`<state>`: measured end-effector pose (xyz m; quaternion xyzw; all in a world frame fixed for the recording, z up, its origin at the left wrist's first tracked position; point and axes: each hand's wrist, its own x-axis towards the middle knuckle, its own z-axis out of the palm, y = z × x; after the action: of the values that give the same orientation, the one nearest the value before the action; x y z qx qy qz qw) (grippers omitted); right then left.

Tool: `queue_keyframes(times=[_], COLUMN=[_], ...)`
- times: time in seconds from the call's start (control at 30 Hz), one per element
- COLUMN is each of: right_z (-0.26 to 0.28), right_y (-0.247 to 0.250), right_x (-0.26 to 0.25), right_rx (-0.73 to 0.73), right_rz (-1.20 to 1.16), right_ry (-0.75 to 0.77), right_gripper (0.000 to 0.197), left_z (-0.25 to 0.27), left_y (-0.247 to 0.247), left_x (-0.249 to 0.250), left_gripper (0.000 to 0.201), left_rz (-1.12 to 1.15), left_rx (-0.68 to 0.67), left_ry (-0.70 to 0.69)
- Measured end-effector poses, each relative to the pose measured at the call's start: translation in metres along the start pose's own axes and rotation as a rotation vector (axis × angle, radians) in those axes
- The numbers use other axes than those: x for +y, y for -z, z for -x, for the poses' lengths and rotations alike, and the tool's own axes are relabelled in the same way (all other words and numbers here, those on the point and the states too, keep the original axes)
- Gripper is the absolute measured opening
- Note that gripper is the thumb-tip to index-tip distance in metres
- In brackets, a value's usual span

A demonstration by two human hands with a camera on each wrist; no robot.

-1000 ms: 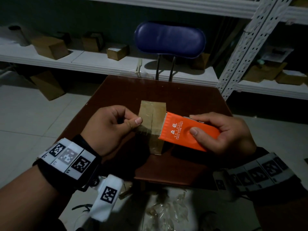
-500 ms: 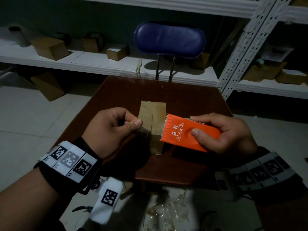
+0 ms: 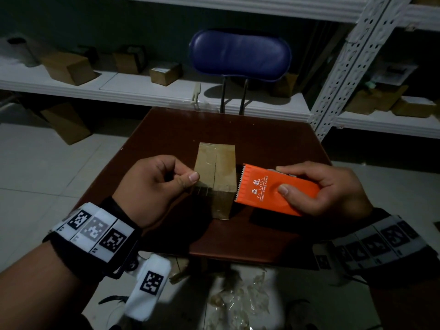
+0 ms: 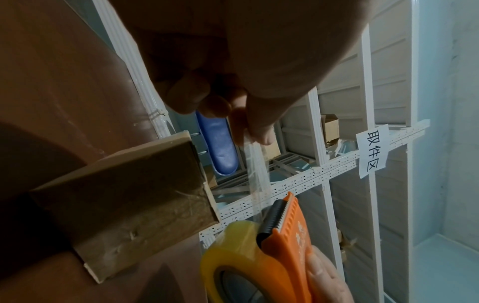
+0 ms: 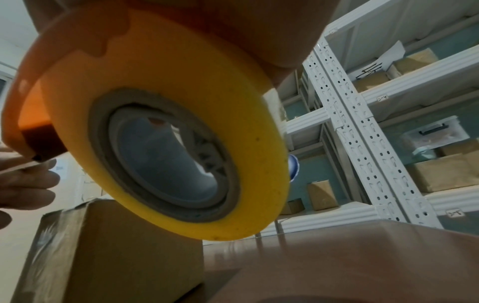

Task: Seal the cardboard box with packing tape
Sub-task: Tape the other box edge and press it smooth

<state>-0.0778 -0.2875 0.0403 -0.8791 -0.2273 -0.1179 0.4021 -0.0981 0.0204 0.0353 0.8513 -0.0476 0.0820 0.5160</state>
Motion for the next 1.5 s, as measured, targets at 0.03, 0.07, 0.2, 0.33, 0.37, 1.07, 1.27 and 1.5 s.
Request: queue_keyframes(times=[0.03,0.07,0.2,0.33,0.37,1.07,1.27,1.5], right_z=[0.000,0.001,0.002,0.004,0.004,0.008,0.006,0.002], right_y=[0.000,0.000,0.003,0.005,0.004,0.030,0.026,0.031], right_x=[0.000,0.001,0.006,0.007,0.007,-0.003,-0.011,-0.037], right_rx=[0.003,0.005,0.026,0.008,-0.001,0.017,0.030,-0.032], right_rz=[0.004,0.009,0.040,0.106,0.129,0.179,0.134,0.099], right_ry=[-0.001,-0.001,-0.002,-0.015,-0.016,-0.057,0.061,0.158], right_gripper=[0.030,0.031,0.034,0.036,0.037,0.034,0.041,0.040], left_z=[0.001,0.001,0.000,-0.001,-0.001,-0.006,-0.005,-0.010], left_y=[0.000,0.000,0.003,0.008,0.008,0.023,0.002,-0.014], left_x=[0.000,0.000,-0.005,-0.012,-0.013,-0.015,0.000,0.018], left_gripper=[0.014,0.014,0.014,0.014,0.013,0.010,0.042,0.066], left_rz=[-0.003,-0.003,0.017,0.040,0.023,-0.179,-0.189,-0.056], left_rx=[-0.004,-0.006,0.001,-0.024,-0.029,0.111,-0.031,-0.258], left_ry=[-0.001,-0.001,0.019,0.052,0.051,-0.026,-0.202,-0.361])
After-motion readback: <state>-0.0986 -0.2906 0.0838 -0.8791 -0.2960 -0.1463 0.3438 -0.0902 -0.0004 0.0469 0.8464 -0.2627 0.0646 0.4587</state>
